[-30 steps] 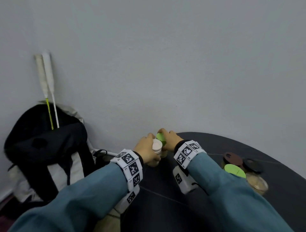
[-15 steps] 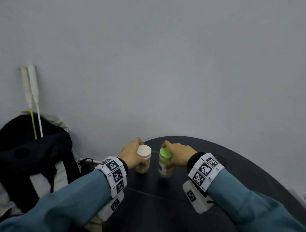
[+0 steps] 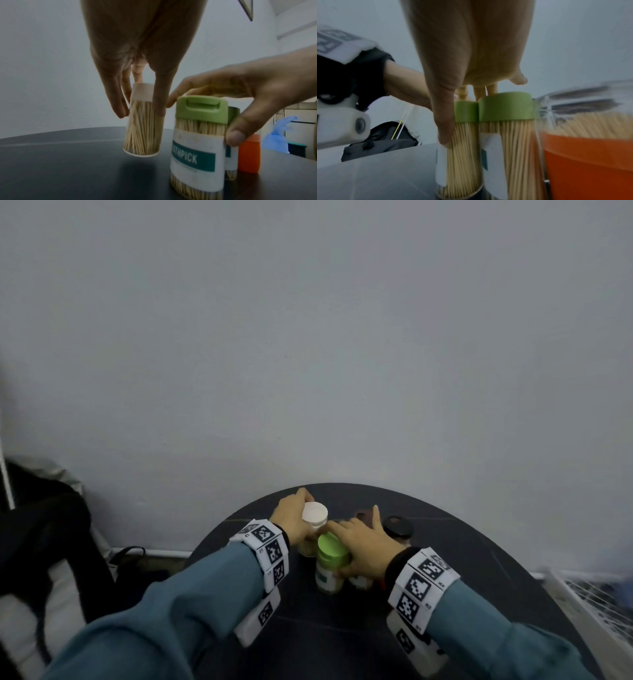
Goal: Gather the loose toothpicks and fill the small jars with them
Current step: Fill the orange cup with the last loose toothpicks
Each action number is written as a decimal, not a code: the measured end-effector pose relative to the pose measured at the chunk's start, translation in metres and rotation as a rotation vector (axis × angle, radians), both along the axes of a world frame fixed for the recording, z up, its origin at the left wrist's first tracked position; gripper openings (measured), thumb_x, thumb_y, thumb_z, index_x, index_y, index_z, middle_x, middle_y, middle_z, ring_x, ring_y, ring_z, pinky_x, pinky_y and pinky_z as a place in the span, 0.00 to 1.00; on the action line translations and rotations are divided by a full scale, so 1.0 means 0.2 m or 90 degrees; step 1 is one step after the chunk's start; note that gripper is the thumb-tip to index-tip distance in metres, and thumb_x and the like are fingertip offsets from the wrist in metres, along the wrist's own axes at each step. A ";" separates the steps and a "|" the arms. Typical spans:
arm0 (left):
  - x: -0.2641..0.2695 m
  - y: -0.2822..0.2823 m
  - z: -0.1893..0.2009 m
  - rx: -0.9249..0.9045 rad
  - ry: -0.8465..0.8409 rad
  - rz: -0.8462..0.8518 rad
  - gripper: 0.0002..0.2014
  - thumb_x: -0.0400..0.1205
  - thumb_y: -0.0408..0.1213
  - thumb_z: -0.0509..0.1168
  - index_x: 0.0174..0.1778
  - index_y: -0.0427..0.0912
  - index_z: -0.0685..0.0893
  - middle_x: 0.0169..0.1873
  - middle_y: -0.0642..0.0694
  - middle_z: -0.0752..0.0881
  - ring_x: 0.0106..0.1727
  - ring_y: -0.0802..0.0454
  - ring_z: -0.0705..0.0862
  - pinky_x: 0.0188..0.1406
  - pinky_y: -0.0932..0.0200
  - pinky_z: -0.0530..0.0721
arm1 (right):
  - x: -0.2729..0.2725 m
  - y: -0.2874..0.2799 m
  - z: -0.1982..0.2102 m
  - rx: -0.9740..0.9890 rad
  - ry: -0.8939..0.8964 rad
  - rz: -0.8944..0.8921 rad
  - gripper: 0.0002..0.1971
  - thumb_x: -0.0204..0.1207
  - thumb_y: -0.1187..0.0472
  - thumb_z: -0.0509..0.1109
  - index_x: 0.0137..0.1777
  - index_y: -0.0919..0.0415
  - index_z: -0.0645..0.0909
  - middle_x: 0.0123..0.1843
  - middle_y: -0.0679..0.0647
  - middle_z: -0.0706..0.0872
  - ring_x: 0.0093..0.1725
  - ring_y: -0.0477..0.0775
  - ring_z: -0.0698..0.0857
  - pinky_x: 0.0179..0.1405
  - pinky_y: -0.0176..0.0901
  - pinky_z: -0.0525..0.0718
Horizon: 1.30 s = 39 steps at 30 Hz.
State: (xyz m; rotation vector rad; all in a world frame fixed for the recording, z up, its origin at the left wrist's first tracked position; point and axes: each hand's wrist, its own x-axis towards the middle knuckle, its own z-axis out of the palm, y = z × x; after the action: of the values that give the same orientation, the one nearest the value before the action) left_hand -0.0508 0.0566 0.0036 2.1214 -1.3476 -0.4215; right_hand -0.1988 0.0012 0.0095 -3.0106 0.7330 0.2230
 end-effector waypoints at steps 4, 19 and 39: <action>-0.02 -0.02 -0.03 0.038 0.005 -0.002 0.29 0.75 0.39 0.73 0.70 0.37 0.70 0.66 0.37 0.78 0.67 0.43 0.77 0.63 0.54 0.76 | -0.06 -0.03 0.02 0.073 -0.082 -0.016 0.36 0.72 0.52 0.72 0.78 0.50 0.59 0.75 0.49 0.68 0.77 0.51 0.62 0.72 0.77 0.36; -0.23 0.03 0.00 0.079 0.015 0.050 0.34 0.85 0.53 0.55 0.83 0.43 0.51 0.82 0.37 0.45 0.83 0.40 0.42 0.80 0.40 0.52 | -0.16 -0.18 -0.12 0.154 -0.194 -0.289 0.34 0.81 0.37 0.48 0.83 0.47 0.45 0.85 0.54 0.45 0.83 0.54 0.40 0.79 0.66 0.43; -0.18 -0.06 -0.18 -0.017 0.039 -0.101 0.25 0.88 0.48 0.49 0.82 0.47 0.58 0.81 0.46 0.53 0.79 0.47 0.63 0.74 0.58 0.64 | -0.17 -0.19 -0.17 0.105 -0.204 -0.253 0.32 0.83 0.40 0.47 0.83 0.51 0.47 0.83 0.52 0.52 0.83 0.52 0.43 0.79 0.60 0.51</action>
State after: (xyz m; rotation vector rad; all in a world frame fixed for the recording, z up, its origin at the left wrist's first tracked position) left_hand -0.0866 0.0449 -0.0314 1.9714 -1.4826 -0.5242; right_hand -0.2320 -0.0366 -0.0253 -2.5836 1.1771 -0.1958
